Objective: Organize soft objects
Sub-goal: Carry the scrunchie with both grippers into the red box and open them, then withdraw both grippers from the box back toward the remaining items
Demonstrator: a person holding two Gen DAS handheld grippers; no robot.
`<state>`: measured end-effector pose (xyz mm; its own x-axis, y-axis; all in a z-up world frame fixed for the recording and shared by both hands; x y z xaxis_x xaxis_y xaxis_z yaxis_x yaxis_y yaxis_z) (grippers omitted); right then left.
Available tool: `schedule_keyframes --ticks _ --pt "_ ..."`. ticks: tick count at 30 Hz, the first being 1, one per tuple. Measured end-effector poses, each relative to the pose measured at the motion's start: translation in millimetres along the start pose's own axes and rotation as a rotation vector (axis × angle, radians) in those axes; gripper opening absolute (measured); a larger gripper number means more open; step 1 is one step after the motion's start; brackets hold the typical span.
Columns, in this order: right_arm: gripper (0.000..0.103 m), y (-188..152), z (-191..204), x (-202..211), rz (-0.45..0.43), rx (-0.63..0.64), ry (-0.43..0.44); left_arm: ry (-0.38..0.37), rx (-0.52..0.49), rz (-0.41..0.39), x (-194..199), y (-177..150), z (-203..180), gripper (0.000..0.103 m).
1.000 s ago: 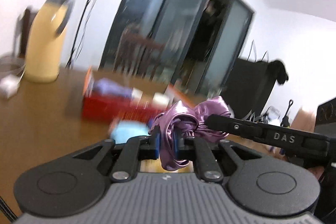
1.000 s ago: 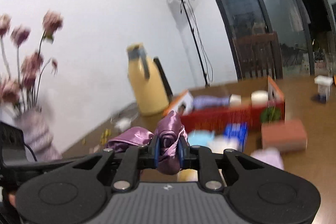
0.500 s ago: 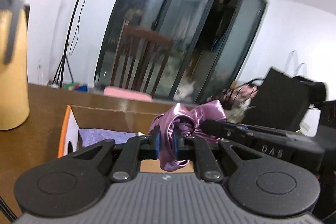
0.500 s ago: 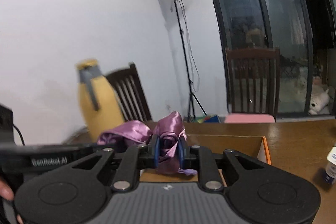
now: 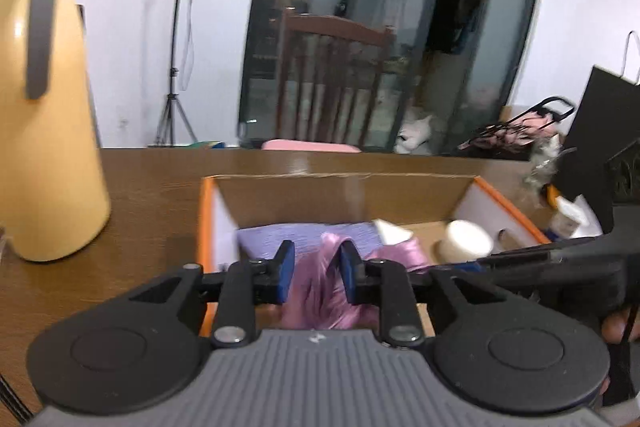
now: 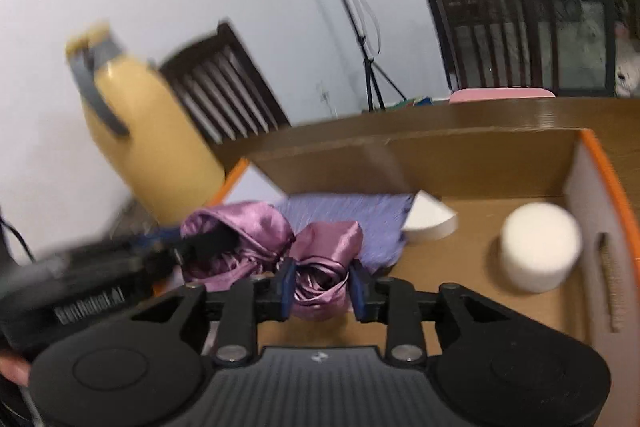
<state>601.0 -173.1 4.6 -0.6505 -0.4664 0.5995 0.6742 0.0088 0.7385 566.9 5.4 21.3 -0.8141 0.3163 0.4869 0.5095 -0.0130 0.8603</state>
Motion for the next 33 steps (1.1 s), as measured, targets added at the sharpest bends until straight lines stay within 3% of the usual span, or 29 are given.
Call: schedule_keyframes --ticks 1,2,4,6,10,12,14,16,20,25,29,33 --pt "0.031 -1.2 5.0 -1.9 0.001 0.016 -0.008 0.002 -0.006 -0.008 5.2 2.2 -0.6 0.041" --pt "0.036 -1.5 10.3 -1.1 -0.007 0.025 -0.015 0.002 -0.016 -0.013 11.2 2.8 -0.9 0.045" --pt "0.043 3.8 15.1 13.9 -0.037 0.035 -0.041 0.014 -0.017 -0.023 24.8 7.0 -0.8 0.045" --pt "0.043 16.1 17.7 38.2 -0.070 0.041 -0.061 0.028 -0.012 -0.038 39.5 13.9 -1.3 0.045" --pt "0.051 35.7 21.1 111.6 -0.164 0.070 -0.096 0.025 -0.009 -0.099 89.5 29.5 -8.3 0.049" --pt "0.056 37.2 25.0 156.4 -0.214 0.091 -0.113 0.020 -0.025 -0.133 119.5 36.7 -18.9 0.055" --pt "0.060 34.6 29.9 195.7 -0.250 0.103 -0.126 0.027 -0.043 -0.169 152.9 36.7 -31.3 0.072" --pt "0.066 26.3 29.7 228.6 -0.271 0.107 -0.130 0.031 -0.063 -0.210 186.6 28.0 -45.6 0.075" --pt "0.075 -3.0 38.9 284.1 -0.322 0.160 -0.155 0.056 -0.077 -0.289 243.4 4.0 -73.1 0.094" --pt "0.087 -77.2 63.9 347.1 -0.432 0.251 -0.184 0.105 -0.127 -0.390 309.8 -50.7 -104.0 0.103" --pt "0.088 -154.4 76.8 383.3 -0.503 0.324 -0.222 0.096 -0.140 -0.403 344.3 -97.0 -124.1 0.103" --pt "0.094 -215.8 85.8 397.9 -0.541 0.294 -0.229 0.078 -0.128 -0.396 372.3 -143.5 -140.2 0.103"
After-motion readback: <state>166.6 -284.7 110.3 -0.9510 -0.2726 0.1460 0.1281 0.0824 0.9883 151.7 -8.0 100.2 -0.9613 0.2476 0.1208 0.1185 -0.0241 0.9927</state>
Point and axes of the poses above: each gripper's, at about its wrist camera, not at the fingertips, and x roughly against the way its jaws point, z to its left, y to its top, the point moved 3 cm from there along -x, roughly the way its jaws point, and after that the axes turned 3 degrees about -z, right-handed, at the moved point
